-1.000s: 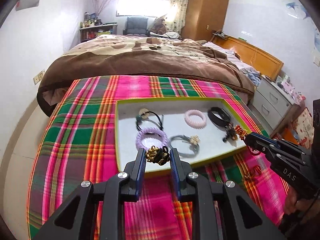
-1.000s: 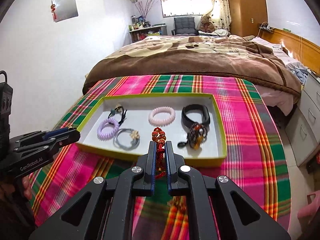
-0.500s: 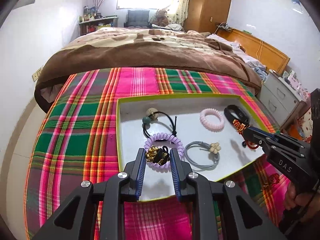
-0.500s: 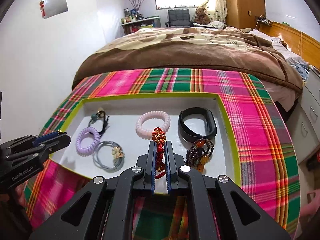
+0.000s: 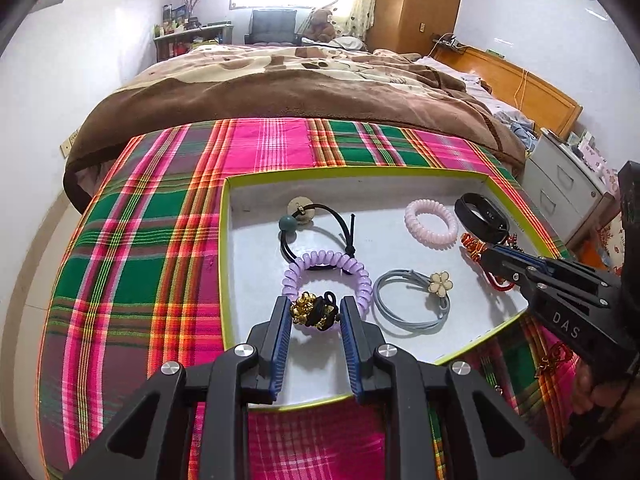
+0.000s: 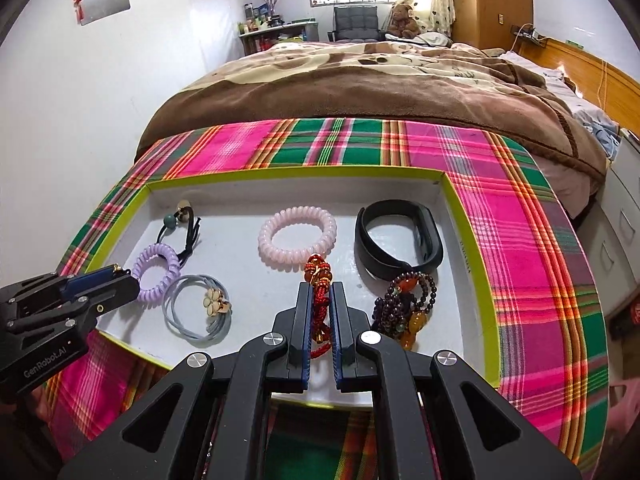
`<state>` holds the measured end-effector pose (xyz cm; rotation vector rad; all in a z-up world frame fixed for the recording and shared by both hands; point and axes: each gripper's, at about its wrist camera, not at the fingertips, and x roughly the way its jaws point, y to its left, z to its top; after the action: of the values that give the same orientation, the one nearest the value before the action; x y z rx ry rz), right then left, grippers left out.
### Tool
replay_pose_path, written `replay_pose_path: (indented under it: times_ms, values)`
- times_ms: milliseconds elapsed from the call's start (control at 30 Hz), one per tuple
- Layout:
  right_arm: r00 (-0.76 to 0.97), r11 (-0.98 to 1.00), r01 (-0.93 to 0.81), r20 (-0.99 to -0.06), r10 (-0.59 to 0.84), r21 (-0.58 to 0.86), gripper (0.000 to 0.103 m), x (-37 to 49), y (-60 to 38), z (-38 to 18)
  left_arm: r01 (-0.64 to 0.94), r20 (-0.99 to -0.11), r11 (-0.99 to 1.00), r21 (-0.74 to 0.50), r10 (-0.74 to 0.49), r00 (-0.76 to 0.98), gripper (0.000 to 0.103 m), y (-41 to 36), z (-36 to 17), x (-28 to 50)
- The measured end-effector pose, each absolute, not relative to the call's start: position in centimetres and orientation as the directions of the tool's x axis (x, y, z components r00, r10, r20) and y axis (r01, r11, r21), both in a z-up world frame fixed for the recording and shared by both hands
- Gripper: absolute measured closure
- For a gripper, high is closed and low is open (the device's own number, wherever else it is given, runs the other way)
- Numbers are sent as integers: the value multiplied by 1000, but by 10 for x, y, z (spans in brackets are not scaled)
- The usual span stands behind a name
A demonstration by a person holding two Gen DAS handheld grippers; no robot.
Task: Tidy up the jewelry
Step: 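Carry the brooch and tassel knot into the white box and open both tools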
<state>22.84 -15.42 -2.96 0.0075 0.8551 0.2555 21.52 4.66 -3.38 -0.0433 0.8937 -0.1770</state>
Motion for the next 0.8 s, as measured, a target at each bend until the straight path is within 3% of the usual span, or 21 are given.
replay_pose_path:
  times_ms: [633, 800]
  values:
    - [623, 969, -218, -747, 230, 116, 94, 228, -155, -31, 137, -770, 982, -129, -186, 610, 77, 47, -34, 214]
    - [625, 969, -219, -746, 231, 116, 90, 227, -155, -30, 133, -773, 983, -126, -181, 608, 77, 48, -34, 215]
